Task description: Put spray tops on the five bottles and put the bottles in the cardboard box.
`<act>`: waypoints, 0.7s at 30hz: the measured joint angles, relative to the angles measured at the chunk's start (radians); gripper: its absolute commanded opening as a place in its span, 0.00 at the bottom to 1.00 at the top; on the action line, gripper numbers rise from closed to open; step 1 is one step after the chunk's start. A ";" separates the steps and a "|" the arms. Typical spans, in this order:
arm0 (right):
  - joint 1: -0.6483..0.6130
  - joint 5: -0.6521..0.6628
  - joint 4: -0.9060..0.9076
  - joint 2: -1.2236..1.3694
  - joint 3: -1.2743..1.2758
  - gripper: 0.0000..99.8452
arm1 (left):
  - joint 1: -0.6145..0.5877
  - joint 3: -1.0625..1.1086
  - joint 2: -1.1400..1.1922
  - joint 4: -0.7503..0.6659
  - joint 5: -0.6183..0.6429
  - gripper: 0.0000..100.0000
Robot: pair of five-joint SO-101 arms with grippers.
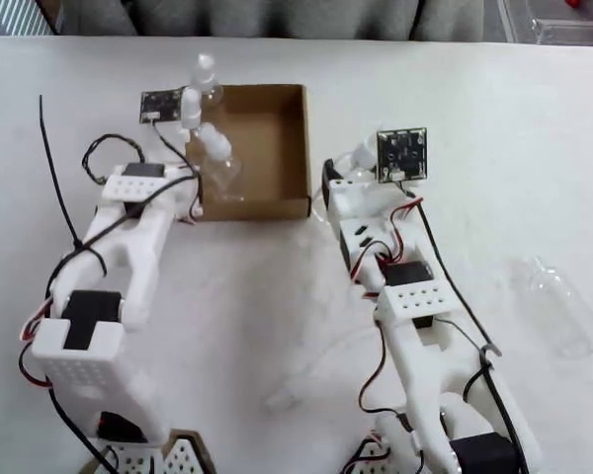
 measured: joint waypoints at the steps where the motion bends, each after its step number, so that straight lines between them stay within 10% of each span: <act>1: 0.000 0.000 0.000 0.000 0.000 0.02 | 0.000 0.000 -0.002 0.008 0.000 0.03; 21: -0.002 0.000 0.000 0.000 0.017 0.02 | 0.009 -0.026 0.005 0.034 0.002 0.04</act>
